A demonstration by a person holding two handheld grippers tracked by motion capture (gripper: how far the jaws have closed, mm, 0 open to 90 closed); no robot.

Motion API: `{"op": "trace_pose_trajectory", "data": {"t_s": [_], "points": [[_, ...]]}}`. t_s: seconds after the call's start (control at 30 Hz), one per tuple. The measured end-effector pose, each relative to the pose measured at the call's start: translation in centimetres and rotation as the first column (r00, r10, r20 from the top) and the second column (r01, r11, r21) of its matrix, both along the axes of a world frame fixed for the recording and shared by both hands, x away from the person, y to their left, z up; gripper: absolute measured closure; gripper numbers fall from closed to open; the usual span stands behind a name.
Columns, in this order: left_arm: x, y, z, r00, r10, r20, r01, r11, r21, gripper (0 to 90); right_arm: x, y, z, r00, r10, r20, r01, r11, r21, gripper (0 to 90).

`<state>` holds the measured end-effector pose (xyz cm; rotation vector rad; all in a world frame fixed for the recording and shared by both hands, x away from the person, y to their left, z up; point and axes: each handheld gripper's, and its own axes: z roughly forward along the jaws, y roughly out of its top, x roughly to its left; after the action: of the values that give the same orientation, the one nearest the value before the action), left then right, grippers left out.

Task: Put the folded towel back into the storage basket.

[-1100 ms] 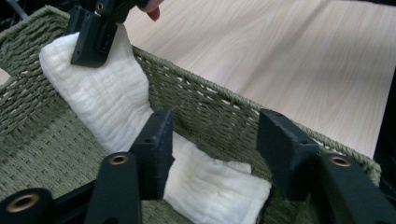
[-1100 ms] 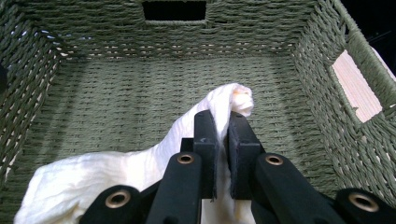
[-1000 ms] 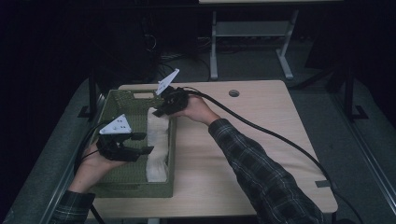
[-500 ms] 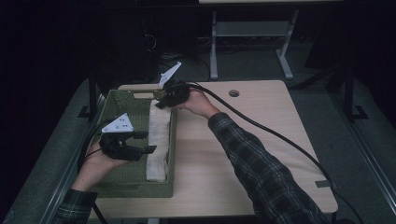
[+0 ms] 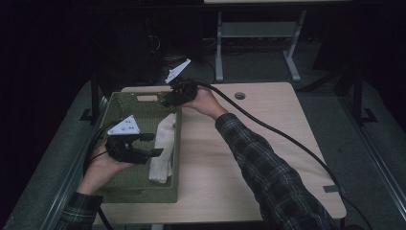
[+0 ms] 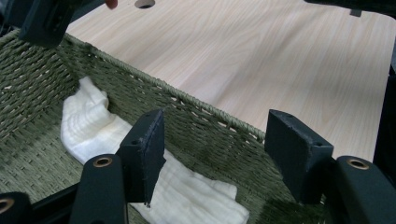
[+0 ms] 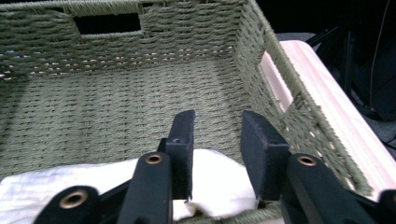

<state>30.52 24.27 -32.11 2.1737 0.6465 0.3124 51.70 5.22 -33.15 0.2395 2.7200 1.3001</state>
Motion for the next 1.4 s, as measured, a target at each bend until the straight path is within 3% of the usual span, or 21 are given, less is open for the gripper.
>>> {"op": "trace_pose_trajectory", "data": {"t_s": [0.1, 0.3, 0.63, 0.83, 1.1, 1.17, 1.4], "points": [[0.2, -0.4, 0.1, 1.0, 0.004, -0.001, -0.004, 1.0, -0.007, 36.4, -0.2, -0.7, 0.5, 1.0, -0.007, 0.007, 0.007, 1.0, 0.007, 60.7], [0.8, -2.0, 0.3, 1.0, 0.007, -0.004, -0.007, 0.9996, -0.027, 33.9, -0.9, -2.8, 1.0, 0.9996, -0.019, -0.023, 0.02, 0.9996, 0.02, 55.1], [1.7, -6.1, 0.9, 0.9996, 0.026, -0.006, -0.026, 0.9993, -0.028, 30.3, -2.1, -8.9, 1.4, 0.9978, -0.061, -0.027, 0.063, 0.9965, 0.055, 49.3], [1.8, -8.7, 1.0, 0.9988, 0.048, -0.014, -0.048, 0.9983, -0.032, 27.7, -3.7, -12.5, 1.5, 0.9952, -0.09, -0.039, 0.092, 0.9936, 0.065, 45.1], [1.8, -11.9, 0.5, 0.9982, 0.056, -0.022, -0.057, 0.9979, -0.031, 25.4, -5.3, -17.2, 0.7, 0.9911, -0.122, -0.052, 0.127, 0.9881, 0.087, 42.2], [1.8, -12.8, 0.3, 0.9987, 0.047, -0.019, -0.047, 0.9987, -0.018, 25.3, -5.6, -18.2, 0.4, 0.9906, -0.129, -0.046, 0.133, 0.987, 0.091, 42.0], [1.5, -15.9, -1.1, 0.9998, 0.004, -0.018, -0.005, 0.999, -0.045, 24.9, -6.9, -21.4, -1.0, 0.9852, -0.163, -0.054, 0.168, 0.9794, 0.112, 41.0]]}}
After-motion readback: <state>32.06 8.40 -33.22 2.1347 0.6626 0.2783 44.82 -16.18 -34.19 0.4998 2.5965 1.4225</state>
